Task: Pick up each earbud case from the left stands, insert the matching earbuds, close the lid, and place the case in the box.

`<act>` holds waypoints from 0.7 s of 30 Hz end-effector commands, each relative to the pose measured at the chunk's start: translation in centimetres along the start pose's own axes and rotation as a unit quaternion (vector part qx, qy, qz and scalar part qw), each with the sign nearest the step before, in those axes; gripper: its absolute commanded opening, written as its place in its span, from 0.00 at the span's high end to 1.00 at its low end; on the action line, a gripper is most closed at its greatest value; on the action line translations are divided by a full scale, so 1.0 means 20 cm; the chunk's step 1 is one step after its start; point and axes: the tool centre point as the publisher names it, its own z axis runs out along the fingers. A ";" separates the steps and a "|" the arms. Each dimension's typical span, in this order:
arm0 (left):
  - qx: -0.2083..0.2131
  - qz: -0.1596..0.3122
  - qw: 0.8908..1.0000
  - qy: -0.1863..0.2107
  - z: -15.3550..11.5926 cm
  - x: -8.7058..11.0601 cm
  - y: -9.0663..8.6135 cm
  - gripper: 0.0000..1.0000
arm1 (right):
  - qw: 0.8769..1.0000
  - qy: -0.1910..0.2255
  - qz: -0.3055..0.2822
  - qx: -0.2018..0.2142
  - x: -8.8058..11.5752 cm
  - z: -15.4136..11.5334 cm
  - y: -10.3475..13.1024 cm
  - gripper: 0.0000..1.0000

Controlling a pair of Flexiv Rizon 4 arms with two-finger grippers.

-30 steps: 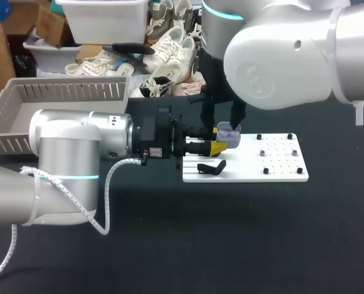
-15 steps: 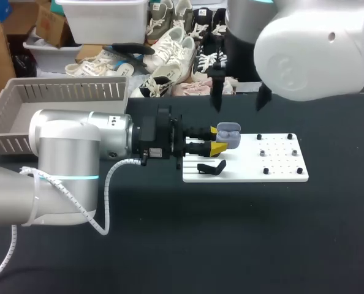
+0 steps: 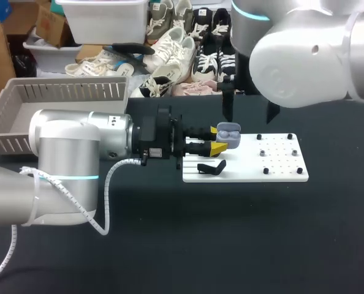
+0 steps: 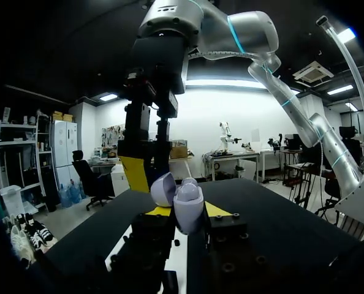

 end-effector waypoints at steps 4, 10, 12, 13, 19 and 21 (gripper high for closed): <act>-0.002 0.001 1.000 -0.001 0.00 0.00 0.00 1.00 | 1.000 0.016 -0.008 -0.004 0.05 -0.02 -0.01 0.17; -0.002 0.001 1.000 -0.001 0.00 0.00 0.00 1.00 | 0.999 0.029 -0.019 -0.015 0.12 -0.06 0.00 0.15; -0.002 0.001 1.000 -0.001 0.00 0.00 0.00 1.00 | 0.999 0.037 -0.023 -0.020 0.12 -0.07 0.00 0.14; -0.002 0.001 1.000 -0.001 0.00 0.00 0.00 1.00 | 0.999 0.039 -0.026 -0.021 0.12 -0.07 0.00 0.11; -0.002 0.001 1.000 -0.001 0.00 0.00 0.00 1.00 | 0.998 -0.025 0.004 -0.050 0.10 -0.17 -0.08 0.00; -0.002 0.001 1.000 -0.001 0.00 0.00 0.00 1.00 | 0.997 -0.042 -0.011 -0.071 0.11 -0.22 -0.10 0.00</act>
